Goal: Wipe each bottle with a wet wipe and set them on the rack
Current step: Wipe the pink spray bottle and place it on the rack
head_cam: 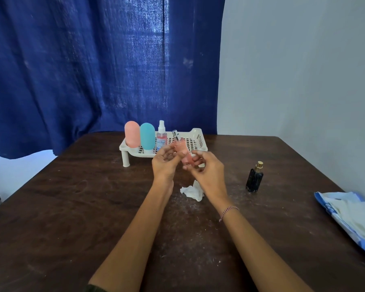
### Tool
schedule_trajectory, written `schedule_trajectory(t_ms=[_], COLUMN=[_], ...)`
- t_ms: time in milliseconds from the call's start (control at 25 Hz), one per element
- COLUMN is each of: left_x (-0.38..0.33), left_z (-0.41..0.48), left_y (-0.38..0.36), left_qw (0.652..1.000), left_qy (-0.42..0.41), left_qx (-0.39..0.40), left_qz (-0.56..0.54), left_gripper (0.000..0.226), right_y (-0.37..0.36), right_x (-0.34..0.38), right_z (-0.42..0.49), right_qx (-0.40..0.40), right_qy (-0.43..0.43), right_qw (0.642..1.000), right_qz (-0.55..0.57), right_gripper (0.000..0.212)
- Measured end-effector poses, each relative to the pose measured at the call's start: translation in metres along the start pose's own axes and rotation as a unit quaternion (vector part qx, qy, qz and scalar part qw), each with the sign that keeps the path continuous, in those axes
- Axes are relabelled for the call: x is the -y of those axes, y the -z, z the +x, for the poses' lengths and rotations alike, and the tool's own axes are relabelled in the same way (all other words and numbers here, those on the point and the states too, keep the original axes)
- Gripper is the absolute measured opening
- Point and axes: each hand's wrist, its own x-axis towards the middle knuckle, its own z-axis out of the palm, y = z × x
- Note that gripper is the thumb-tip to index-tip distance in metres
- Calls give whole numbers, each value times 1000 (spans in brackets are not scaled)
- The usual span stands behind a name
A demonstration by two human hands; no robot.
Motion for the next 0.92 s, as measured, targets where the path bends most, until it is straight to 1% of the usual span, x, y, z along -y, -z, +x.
schedule_trajectory(t_ms=[80,200,360,440,600,680,800,920], left_x=[1,2,1,0,-2,-1,3,7], left_z=[0,0,2,4,5,5,6,10], left_y=[0,-2,-1,1,3,4,5,5], left_qw=[1000,999,996,995,993,991,989,988], left_qy=[-19,-48,-53,-58,-67,-73,-77,-69], left_qx=[4,14,25,19,5,6,6,8], left_qz=[2,19,67,75,94,108,124,135], left_gripper=[36,36,38,39,30,32,32,34], right_y=[-6,-14,-25,-30,-35,-38,-43,-48], right_x=[3,6,6,5,2,0,-4,-7], right_z=[7,16,29,35,47,55,64,70], right_qx=[-13,-40,-52,-47,-19,-3,8,17], right_qy=[-8,-5,-28,-30,-54,-62,-58,-73], right_qw=[1000,997,997,998,998,997,998,997], right_qz=[-21,-60,-55,-31,22,35,24,17], right_gripper=[44,36,30,31,40,41,41,41])
